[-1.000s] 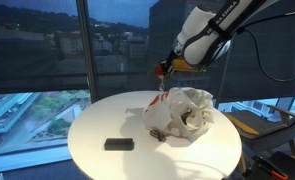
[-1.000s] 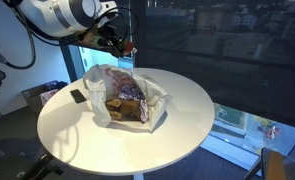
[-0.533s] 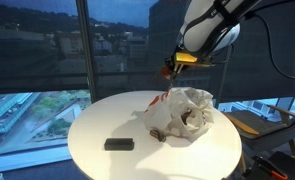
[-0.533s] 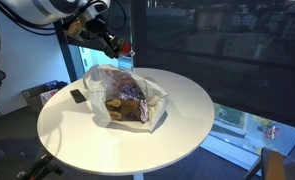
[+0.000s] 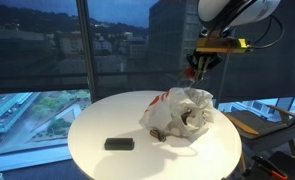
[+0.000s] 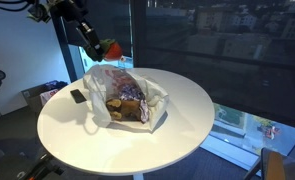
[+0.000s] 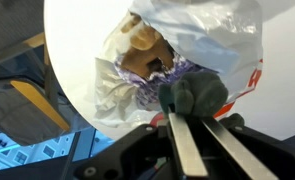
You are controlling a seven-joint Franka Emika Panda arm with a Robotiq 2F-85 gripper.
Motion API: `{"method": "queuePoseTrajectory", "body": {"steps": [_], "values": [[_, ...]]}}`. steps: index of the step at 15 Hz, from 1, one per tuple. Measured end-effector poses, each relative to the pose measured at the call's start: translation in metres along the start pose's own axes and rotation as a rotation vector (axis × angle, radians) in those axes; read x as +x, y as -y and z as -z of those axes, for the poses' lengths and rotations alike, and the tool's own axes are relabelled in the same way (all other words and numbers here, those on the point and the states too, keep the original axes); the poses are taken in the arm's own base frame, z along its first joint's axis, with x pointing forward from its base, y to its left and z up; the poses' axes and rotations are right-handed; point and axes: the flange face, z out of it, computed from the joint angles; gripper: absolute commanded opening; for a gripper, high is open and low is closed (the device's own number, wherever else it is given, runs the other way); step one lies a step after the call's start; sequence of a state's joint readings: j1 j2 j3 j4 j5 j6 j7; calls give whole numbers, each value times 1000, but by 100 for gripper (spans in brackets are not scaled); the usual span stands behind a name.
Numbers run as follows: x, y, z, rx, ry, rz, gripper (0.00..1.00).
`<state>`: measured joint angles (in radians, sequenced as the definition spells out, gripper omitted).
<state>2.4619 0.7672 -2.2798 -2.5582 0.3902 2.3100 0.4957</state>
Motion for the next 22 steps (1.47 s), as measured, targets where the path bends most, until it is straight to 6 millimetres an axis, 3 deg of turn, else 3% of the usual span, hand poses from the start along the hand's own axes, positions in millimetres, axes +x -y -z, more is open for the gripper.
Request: {"method": "queuePoseTrajectory", "body": {"steps": [3, 6, 8, 12, 18, 22], "values": [[-23, -39, 2, -16, 97, -18, 6], [-47, -85, -10, -26, 198, -21, 6], [-50, -98, -16, -34, 230, -4, 6], [-45, -93, -32, -4, 218, 72, 6], [-57, -68, -93, 70, 260, 170, 5], [-62, -56, -127, 47, 198, 275, 5]]}}
